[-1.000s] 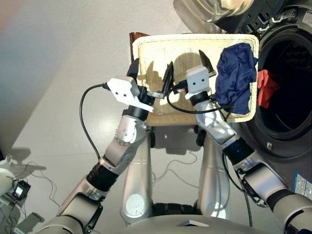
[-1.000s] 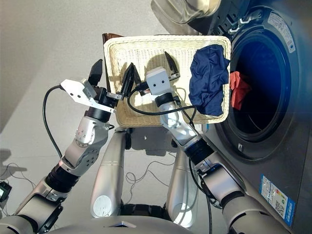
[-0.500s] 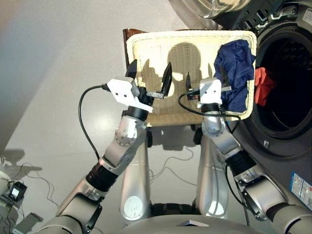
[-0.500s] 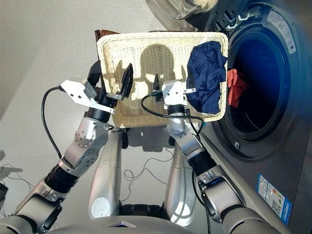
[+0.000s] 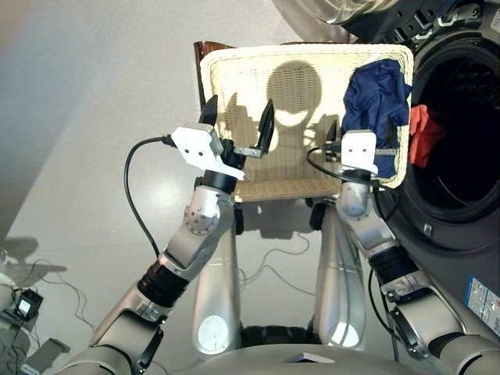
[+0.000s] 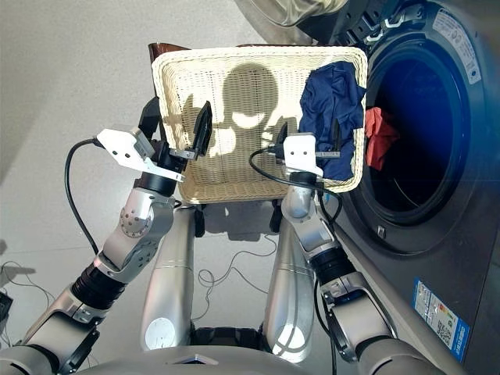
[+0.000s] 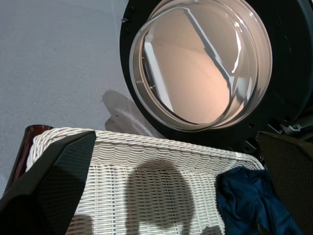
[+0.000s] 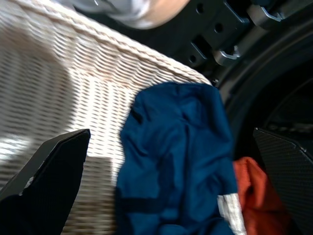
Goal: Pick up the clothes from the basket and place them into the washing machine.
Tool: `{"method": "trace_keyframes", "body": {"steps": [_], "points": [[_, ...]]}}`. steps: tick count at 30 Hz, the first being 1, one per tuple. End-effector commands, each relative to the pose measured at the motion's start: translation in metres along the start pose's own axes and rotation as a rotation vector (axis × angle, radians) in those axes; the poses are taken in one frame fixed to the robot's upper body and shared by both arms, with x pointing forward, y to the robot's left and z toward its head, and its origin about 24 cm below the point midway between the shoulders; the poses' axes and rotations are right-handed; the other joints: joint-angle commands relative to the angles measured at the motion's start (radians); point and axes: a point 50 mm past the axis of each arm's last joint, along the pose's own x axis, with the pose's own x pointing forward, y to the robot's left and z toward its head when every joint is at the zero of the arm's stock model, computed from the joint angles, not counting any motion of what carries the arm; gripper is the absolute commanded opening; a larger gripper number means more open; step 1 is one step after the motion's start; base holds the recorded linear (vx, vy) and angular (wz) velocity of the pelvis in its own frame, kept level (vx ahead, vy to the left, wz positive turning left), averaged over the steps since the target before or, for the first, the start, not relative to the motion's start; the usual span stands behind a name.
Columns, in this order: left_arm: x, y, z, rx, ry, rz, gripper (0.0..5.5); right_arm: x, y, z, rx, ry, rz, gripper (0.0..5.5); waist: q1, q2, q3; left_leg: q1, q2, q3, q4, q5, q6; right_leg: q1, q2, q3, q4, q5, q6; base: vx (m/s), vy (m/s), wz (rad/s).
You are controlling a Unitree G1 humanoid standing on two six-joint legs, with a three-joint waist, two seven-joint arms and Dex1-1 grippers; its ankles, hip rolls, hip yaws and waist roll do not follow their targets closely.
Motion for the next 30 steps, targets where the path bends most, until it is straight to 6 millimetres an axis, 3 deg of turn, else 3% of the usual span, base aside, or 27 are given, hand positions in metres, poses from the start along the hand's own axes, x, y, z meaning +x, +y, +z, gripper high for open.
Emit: {"method": "trace_keyframes", "body": {"steps": [1, 15, 20, 30], "points": [[0.0, -0.016, 0.031, -0.059, -0.143, -0.09, 5.5, 0.011, -0.007, 0.004, 0.042, 0.001, -0.076, 5.5, 0.006, 0.006, -0.017, -0.031, -0.041, 0.048, 0.038, -0.008, 0.06, 0.039, -0.002, 0.038, -0.063, 0.054, 0.077, 0.0, 0.0, 0.0], [0.0, -0.022, 0.028, -0.114, -0.113, -0.144, 5.5, 0.052, -0.006, -0.021, 0.094, 0.245, -0.038, 5.5, 0.043, 0.028, -0.017, -0.066, -0.051, 0.045, 0.056, -0.009, 0.058, 0.009, -0.003, 0.04, -0.051, 0.058, 0.074, 0.0, 0.0, 0.0], [0.001, -0.022, 0.027, -0.119, -0.104, -0.151, 5.5, 0.052, -0.005, -0.034, 0.182, 0.353, -0.007, 5.5, 0.048, 0.033, -0.017, -0.071, -0.051, 0.045, 0.064, -0.012, 0.056, 0.003, -0.003, 0.039, -0.044, 0.054, 0.072, 0.0, 0.0, 0.0], [0.003, -0.024, 0.025, -0.122, -0.09, -0.171, 5.5, 0.056, -0.025, -0.056, 0.266, 0.526, -0.081, 5.5, 0.065, 0.048, -0.017, -0.082, -0.056, 0.041, 0.097, -0.026, 0.056, -0.004, -0.002, 0.036, -0.01, 0.034, 0.07, 0.0, 0.0, 0.0]]}}
